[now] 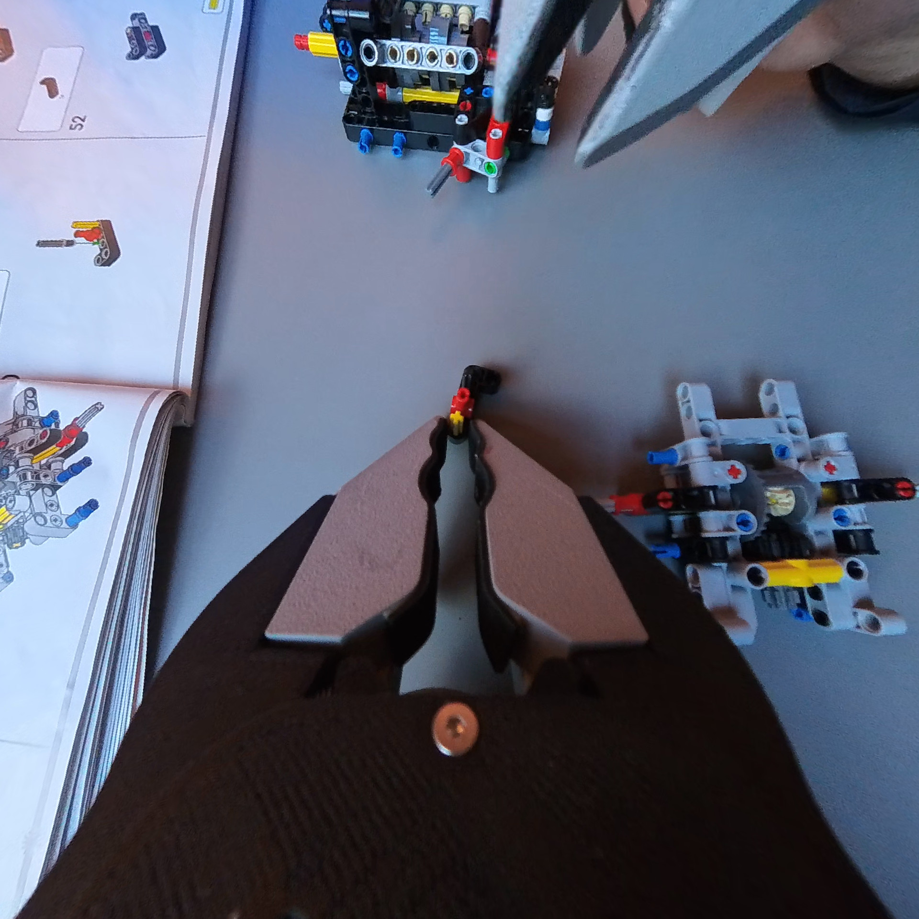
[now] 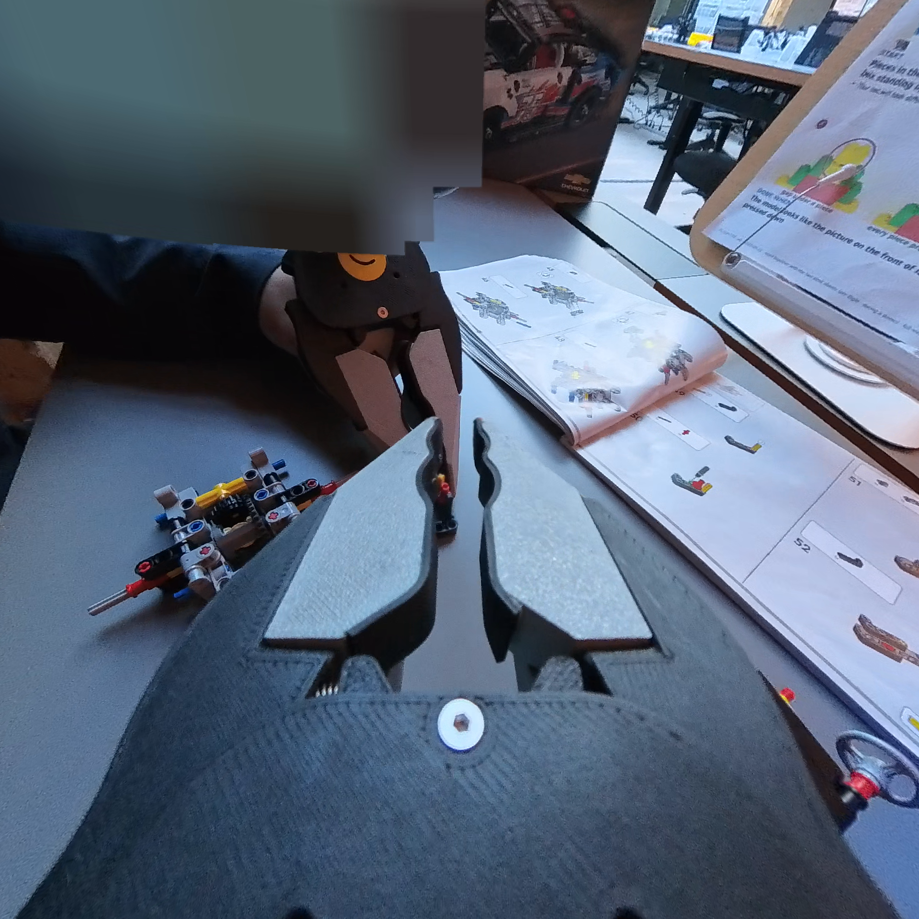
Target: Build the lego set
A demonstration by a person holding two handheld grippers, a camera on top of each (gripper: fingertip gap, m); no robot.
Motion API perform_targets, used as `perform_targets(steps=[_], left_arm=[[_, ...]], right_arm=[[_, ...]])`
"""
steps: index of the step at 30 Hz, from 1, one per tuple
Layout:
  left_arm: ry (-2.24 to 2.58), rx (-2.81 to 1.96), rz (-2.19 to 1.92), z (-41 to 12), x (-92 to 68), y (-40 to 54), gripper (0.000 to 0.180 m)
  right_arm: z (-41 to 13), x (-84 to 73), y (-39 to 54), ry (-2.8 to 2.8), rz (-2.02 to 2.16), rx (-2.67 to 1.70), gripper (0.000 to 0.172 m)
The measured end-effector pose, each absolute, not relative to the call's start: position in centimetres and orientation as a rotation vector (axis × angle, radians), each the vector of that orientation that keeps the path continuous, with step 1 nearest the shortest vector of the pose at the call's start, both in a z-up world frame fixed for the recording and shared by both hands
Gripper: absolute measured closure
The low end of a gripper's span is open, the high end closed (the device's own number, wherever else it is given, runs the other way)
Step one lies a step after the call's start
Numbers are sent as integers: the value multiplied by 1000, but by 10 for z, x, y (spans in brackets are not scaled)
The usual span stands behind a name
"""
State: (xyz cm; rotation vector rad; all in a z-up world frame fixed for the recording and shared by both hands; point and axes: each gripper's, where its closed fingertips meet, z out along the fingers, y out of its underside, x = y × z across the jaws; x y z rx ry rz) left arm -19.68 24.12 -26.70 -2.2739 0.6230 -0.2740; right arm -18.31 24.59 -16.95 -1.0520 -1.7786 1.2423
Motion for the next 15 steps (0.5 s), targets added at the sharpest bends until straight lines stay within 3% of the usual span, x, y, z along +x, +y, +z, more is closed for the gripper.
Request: perform_targets(steps=[13, 14, 15], left_arm=[[573, -2280, -299, -266, -199, 241, 175], [565, -2277, -280, -265, -201, 242, 171], [554, -2279, -263, -264, -203, 243, 157]], right_arm=[[-171, -192, 264, -1675, 1194, -1051, 172], [-169, -192, 267, -1654, 1207, -1064, 167], [-166, -192, 272, -1616, 1220, -1092, 164]])
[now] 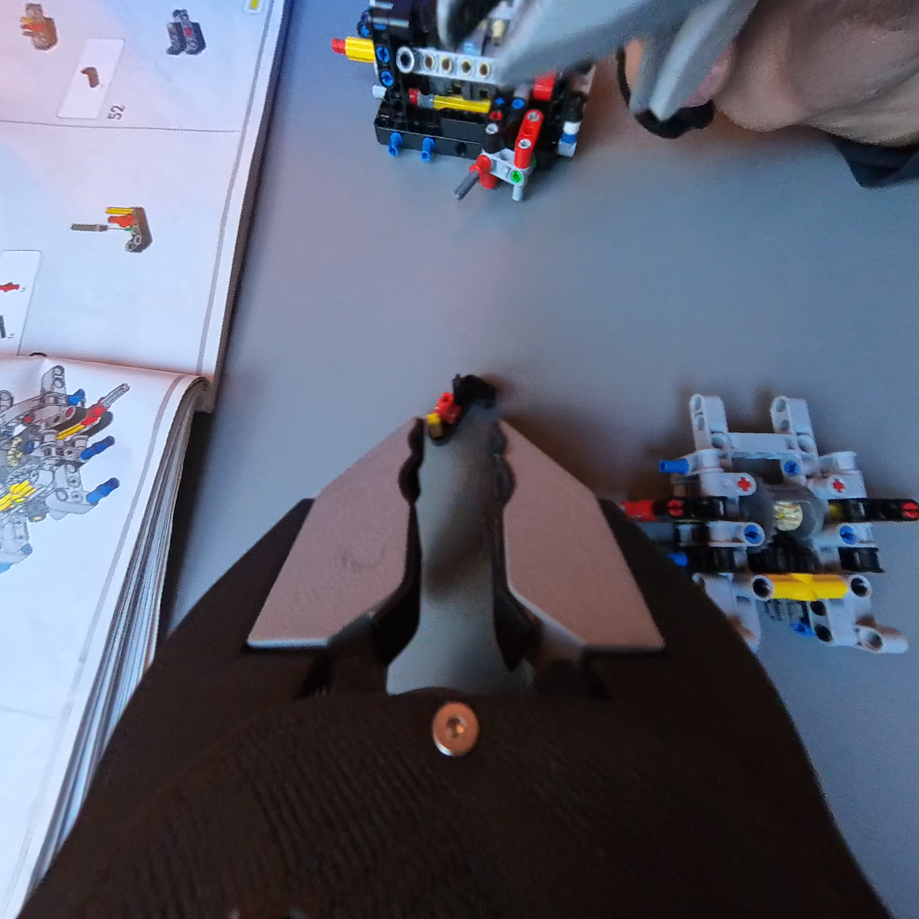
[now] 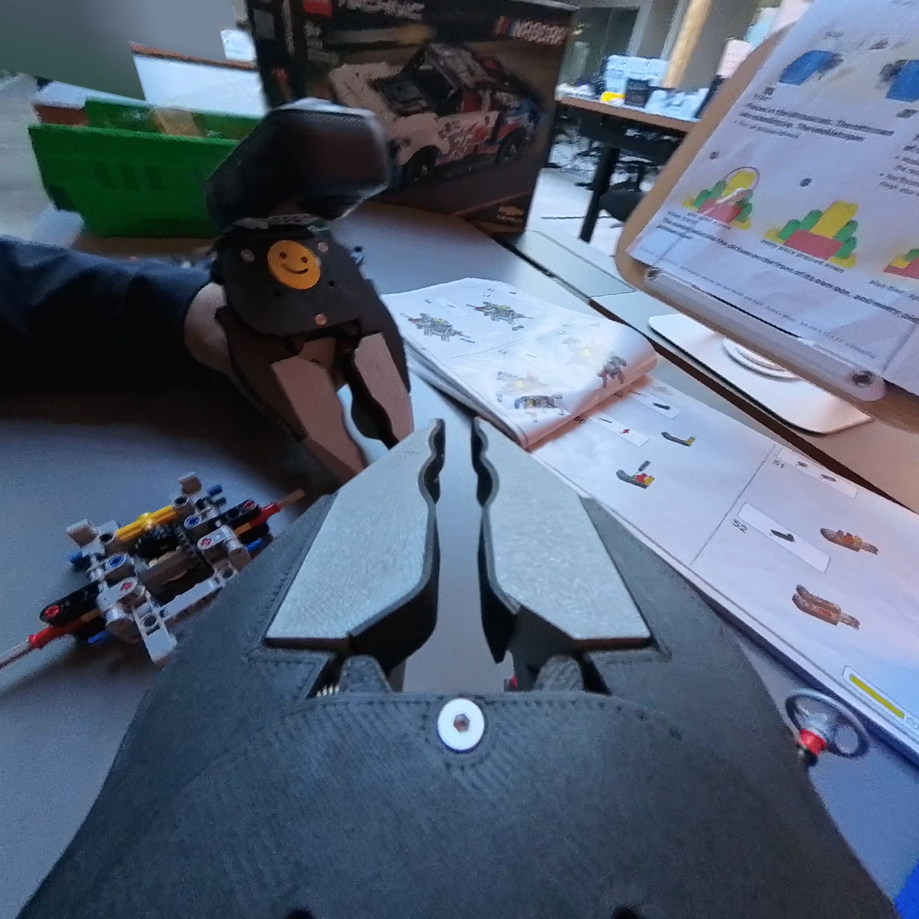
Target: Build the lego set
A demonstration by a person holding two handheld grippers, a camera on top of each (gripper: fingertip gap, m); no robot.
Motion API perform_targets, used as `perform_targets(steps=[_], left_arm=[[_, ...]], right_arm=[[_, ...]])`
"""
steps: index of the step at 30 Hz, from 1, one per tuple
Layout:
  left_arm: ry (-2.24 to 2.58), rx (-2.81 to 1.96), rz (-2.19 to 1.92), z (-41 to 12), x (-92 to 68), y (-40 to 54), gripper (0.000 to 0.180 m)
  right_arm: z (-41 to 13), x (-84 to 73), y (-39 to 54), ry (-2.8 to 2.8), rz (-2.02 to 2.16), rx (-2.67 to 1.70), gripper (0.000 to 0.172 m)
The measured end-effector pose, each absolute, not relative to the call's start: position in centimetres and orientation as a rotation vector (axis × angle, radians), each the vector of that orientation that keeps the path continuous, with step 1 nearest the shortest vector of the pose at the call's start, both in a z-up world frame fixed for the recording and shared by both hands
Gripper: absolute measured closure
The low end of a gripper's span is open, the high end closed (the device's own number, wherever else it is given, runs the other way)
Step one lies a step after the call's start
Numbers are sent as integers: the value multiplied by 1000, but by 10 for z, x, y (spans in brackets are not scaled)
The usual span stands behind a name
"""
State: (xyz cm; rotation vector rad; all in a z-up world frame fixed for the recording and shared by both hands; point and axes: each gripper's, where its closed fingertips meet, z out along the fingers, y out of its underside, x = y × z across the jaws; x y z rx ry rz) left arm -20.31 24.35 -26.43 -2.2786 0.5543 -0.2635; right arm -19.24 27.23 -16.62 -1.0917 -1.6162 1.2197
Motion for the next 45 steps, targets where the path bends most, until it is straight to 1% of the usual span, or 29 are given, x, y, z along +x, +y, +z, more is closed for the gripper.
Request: perform_targets(steps=[2, 6, 7, 8, 10, 14, 19, 27, 34, 45], left_arm=[[545, -2282, -258, -262, -204, 243, 146], [542, -2259, -230, -251, -205, 242, 135], [538, -2248, -222, -247, -206, 242, 133], [532, -2236, -218, -243, -206, 243, 132], [511, -2216, -211, -239, -208, 244, 131], [472, -2210, -191, -240, -215, 246, 133], [453, -2250, -138, -248, -223, 247, 136], [456, -2247, -148, -246, -224, 245, 139], [465, -2286, -137, -256, -226, 244, 140], [480, -2296, -139, -256, -228, 241, 145]], right_arm=[[-161, -191, 280, -1561, 1258, -1125, 171], [-160, -190, 295, -1504, 1241, -1156, 172], [-160, -190, 298, -1498, 1227, -1161, 170], [-161, -191, 300, -1494, 1213, -1168, 155], [-162, -193, 304, -1478, 1189, -1182, 153], [-168, -201, 301, -1497, 1147, -1183, 144], [-173, -206, 299, -1524, 1099, -1176, 145], [-161, -197, 311, -1454, 1137, -1180, 146], [-162, -196, 309, -1474, 1145, -1176, 147], [-164, -197, 306, -1495, 1205, -1200, 147]])
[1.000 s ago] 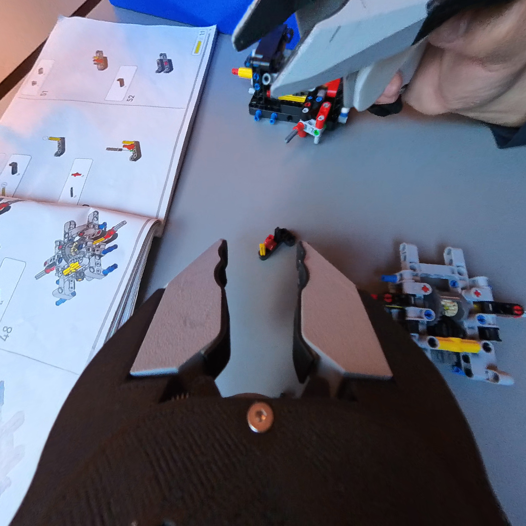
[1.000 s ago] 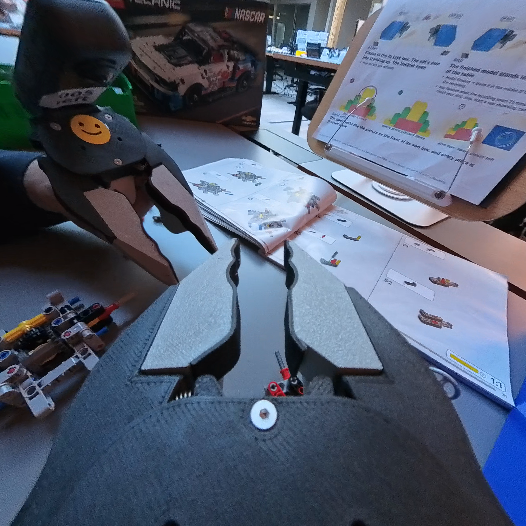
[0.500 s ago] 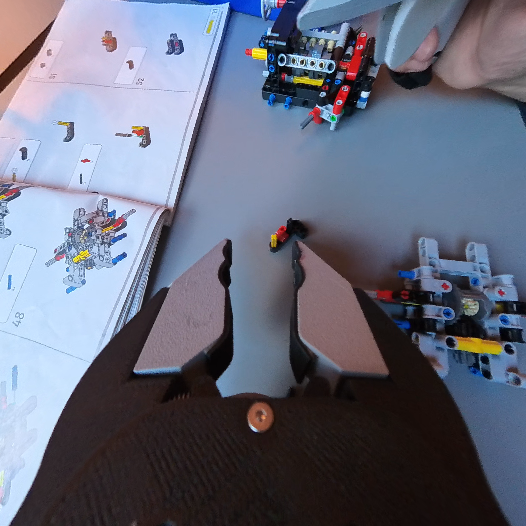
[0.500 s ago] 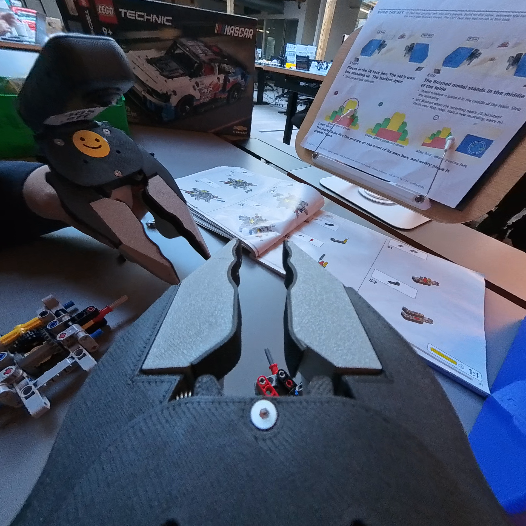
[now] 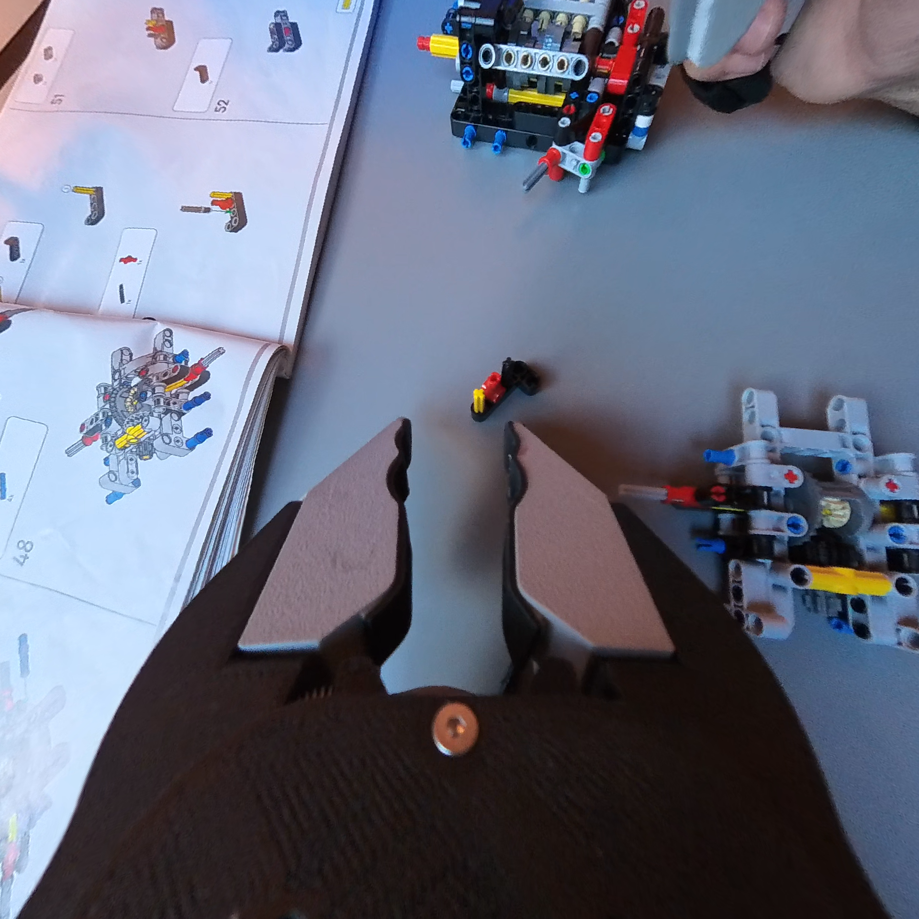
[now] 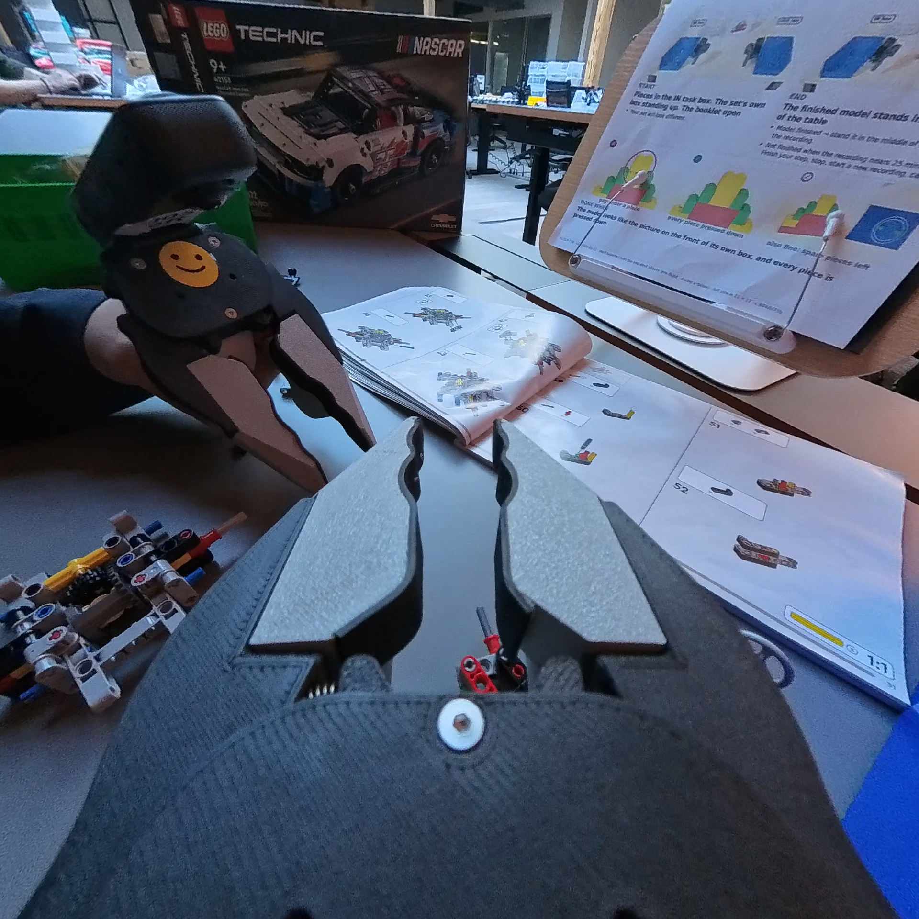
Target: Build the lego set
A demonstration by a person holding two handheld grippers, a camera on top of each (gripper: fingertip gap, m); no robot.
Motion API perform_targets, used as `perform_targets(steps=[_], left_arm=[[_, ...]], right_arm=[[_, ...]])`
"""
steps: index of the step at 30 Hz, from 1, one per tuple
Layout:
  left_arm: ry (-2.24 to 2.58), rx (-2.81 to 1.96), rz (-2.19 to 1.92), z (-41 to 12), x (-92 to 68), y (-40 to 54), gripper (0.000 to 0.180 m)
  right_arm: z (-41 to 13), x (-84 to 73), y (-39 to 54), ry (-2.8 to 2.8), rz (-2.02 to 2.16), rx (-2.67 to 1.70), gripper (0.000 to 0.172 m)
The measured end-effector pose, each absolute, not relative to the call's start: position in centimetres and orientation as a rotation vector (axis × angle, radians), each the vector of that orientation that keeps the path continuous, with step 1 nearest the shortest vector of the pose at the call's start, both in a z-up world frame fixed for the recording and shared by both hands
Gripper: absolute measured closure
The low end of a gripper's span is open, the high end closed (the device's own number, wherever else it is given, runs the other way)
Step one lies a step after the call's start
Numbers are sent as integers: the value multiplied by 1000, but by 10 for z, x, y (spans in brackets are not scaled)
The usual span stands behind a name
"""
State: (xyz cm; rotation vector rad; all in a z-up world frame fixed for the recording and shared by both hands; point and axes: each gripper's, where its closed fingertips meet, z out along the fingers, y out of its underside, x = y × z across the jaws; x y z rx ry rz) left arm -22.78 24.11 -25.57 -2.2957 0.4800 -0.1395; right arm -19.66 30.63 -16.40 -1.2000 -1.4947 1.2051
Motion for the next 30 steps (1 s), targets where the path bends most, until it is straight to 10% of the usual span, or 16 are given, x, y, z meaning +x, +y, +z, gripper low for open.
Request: perform_targets(steps=[30], left_arm=[[586, -2340, -81, -266, -230, 237, 174]], right_arm=[[-155, -195, 290, -1515, 1226, -1156, 155]])
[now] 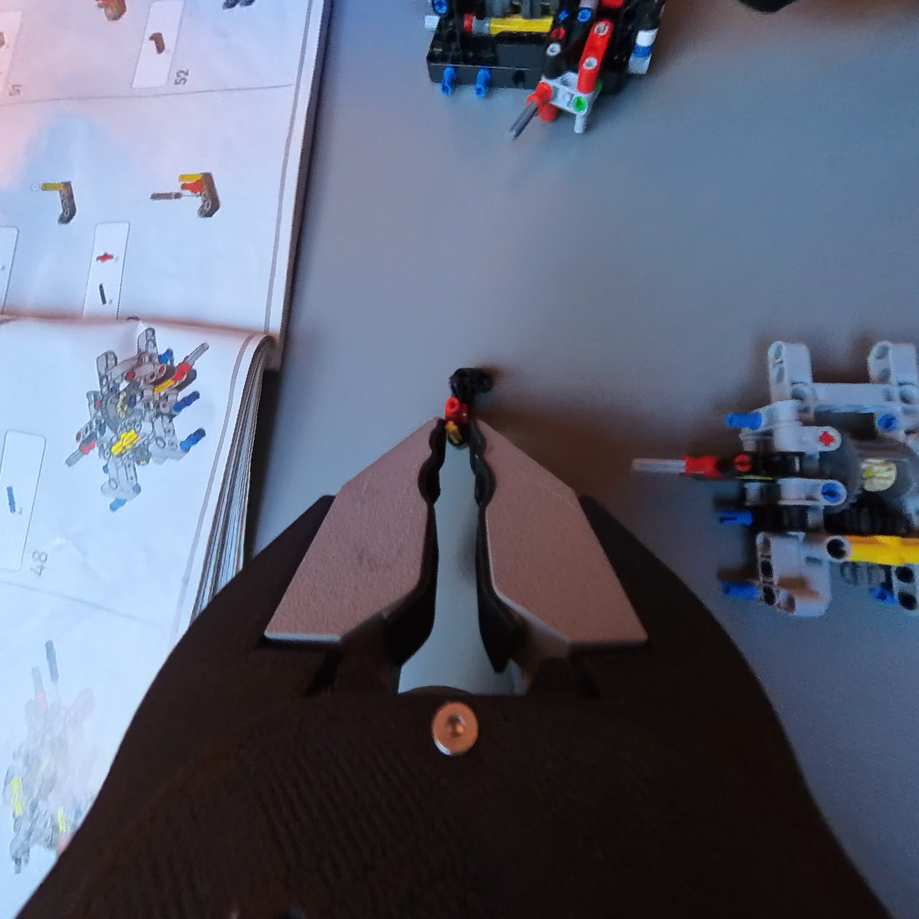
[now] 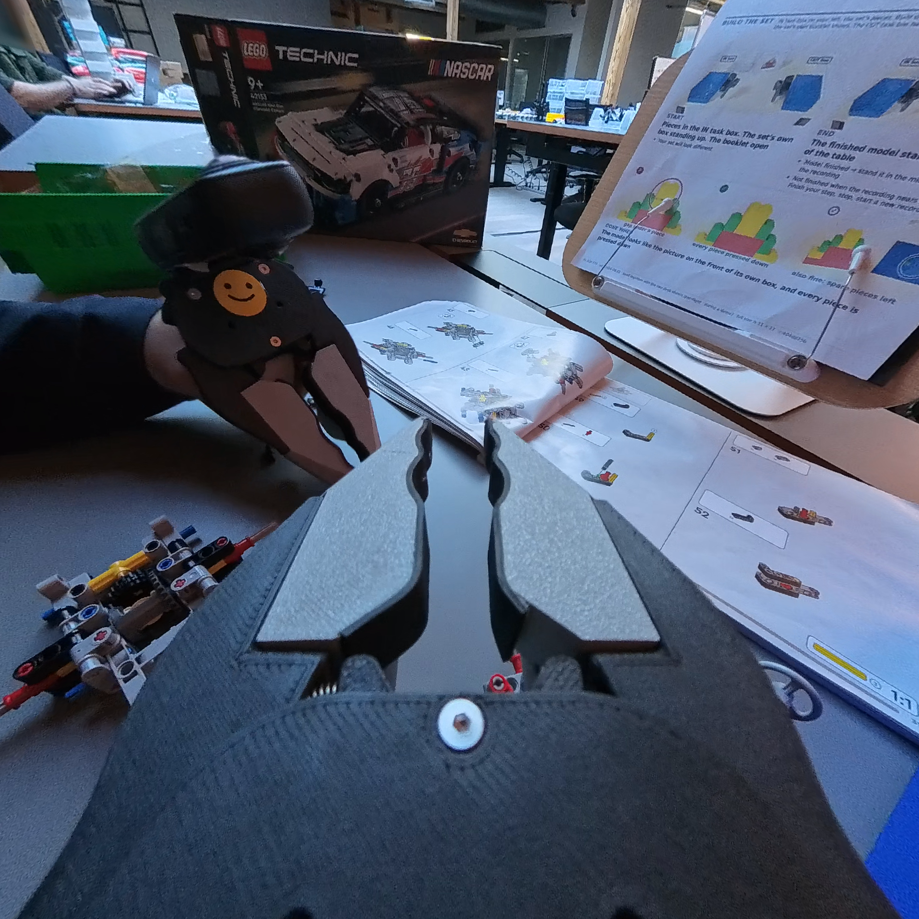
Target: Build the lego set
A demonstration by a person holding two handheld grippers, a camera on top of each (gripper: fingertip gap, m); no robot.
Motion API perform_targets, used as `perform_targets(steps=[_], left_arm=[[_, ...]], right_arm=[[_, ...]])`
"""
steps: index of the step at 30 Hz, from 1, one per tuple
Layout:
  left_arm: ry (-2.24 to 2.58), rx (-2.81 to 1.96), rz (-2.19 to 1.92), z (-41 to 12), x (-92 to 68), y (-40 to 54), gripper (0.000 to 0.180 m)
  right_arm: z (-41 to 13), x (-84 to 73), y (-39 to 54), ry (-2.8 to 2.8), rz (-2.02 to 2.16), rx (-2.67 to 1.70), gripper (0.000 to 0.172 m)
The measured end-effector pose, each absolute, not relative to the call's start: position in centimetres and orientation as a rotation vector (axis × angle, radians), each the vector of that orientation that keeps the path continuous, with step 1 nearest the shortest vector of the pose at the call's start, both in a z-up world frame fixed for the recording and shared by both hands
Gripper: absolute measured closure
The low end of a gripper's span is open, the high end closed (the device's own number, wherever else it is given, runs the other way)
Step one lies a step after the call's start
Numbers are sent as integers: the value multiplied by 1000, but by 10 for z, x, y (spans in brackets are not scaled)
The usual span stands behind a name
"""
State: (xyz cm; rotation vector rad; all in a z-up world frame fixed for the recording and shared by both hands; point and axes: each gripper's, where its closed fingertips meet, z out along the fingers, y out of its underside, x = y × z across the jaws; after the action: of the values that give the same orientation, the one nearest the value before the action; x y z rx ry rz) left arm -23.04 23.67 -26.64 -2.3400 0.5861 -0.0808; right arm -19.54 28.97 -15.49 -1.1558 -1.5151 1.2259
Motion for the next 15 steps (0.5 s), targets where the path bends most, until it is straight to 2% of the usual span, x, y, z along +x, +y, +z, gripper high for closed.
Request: perform_targets(steps=[15], left_arm=[[584, -2373, -69, -267, -248, 228, 175]], right_arm=[[-153, -193, 295, -1501, 1241, -1168, 155]])
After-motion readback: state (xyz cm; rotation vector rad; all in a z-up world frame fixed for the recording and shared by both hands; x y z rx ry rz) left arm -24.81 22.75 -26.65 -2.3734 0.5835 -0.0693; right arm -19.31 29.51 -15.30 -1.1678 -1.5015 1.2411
